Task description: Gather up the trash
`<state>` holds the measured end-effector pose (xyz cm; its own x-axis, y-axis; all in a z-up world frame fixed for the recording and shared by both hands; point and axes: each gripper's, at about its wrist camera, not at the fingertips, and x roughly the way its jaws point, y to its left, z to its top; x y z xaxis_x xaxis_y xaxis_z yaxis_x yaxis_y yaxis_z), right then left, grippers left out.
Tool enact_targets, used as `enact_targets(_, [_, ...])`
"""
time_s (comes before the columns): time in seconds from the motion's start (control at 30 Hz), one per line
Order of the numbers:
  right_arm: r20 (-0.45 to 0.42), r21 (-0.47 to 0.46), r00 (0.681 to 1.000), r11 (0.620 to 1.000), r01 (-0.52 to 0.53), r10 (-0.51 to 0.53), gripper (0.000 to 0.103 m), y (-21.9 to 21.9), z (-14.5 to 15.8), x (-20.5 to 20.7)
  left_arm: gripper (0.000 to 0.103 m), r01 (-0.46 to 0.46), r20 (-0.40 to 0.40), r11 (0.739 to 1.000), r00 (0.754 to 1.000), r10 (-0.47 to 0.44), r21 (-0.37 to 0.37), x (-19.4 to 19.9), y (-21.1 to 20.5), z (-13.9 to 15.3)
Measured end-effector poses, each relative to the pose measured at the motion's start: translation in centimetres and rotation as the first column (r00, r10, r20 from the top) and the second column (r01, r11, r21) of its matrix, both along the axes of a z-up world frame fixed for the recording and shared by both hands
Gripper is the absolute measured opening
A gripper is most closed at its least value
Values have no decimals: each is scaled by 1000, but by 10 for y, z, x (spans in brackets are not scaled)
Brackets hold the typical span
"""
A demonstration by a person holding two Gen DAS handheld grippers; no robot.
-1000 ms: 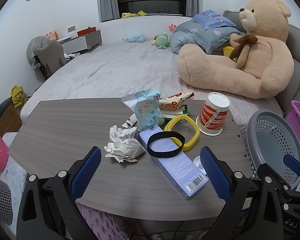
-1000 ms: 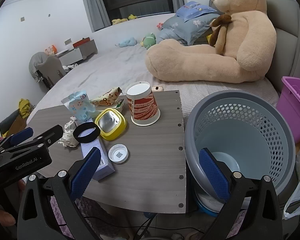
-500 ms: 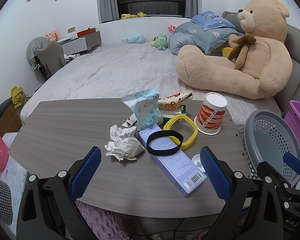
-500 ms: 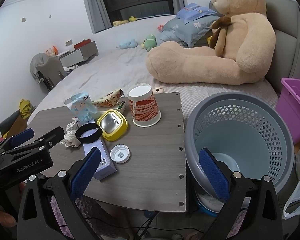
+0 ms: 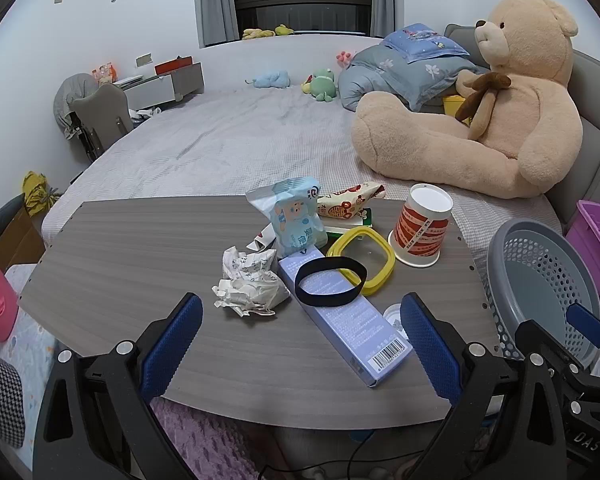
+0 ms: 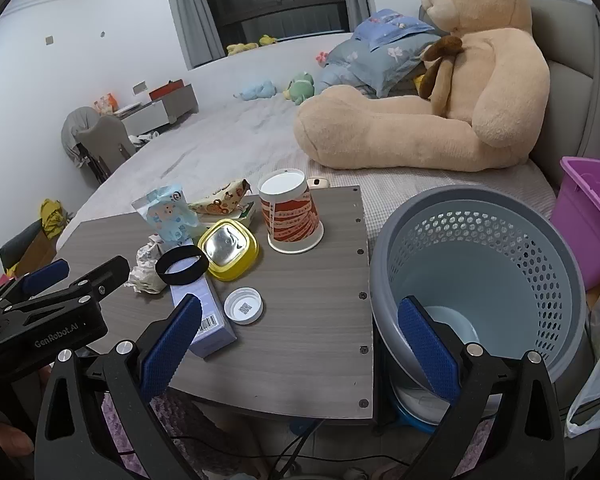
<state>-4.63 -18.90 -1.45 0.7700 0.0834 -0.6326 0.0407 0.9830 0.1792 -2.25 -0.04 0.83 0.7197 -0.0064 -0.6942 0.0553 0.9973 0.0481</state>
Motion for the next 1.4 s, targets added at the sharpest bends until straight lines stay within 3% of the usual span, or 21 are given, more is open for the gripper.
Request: enact_targets(1.4, [6, 1, 1000, 1000, -13, 13, 97, 7, 2, -9, 95, -5, 0, 1000, 1000, 5, -13, -10, 7, 2])
